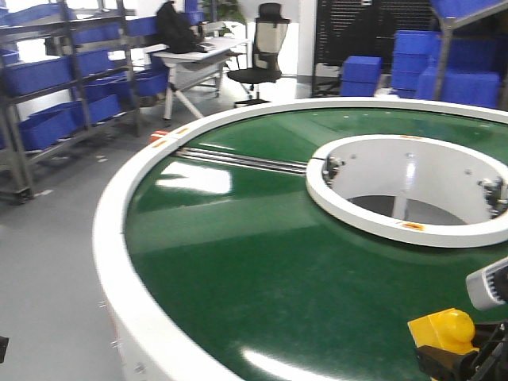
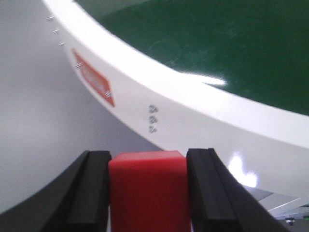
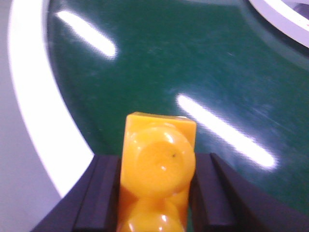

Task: Pick red and yellow blocks into blue bin
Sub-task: 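Drive the base to the shelf holding the blue bin, both blocks held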

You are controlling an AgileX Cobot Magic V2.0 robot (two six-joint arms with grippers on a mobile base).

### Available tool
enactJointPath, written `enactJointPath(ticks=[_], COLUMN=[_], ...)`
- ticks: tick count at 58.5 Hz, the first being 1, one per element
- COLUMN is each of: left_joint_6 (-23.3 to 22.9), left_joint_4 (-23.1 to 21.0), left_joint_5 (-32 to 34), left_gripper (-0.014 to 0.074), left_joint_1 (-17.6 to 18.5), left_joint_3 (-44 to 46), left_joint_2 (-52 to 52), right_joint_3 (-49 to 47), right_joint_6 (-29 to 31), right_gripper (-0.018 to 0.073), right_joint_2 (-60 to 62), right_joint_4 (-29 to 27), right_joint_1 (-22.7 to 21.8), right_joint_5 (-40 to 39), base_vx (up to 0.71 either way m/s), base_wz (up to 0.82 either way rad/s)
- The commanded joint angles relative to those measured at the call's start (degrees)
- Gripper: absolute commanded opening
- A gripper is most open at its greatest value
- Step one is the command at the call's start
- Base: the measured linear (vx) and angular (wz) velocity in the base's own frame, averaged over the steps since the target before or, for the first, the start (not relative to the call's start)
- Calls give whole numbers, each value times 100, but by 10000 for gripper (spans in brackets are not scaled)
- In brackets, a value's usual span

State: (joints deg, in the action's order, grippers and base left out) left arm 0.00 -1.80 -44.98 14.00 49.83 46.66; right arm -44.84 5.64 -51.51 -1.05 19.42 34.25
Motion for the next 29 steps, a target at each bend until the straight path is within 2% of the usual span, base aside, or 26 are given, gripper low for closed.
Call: enactJointPath(ticks=[1, 29], left_joint_6=[0, 0], left_joint_4=[-48, -48], left_joint_5=[377, 372], left_gripper=[240, 240], left_joint_1=[30, 30], left_joint_3=[135, 135], left_joint_2=[-35, -41], right_joint_3=[-163, -163], right_joint_6=[42, 42], right_gripper=[255, 255], right_joint_2=[68, 68], right_joint_4=[38, 38], right_joint_1=[8, 8], right_joint_5=[-457, -457], base_vx=[-7, -12], base_wz=[42, 59])
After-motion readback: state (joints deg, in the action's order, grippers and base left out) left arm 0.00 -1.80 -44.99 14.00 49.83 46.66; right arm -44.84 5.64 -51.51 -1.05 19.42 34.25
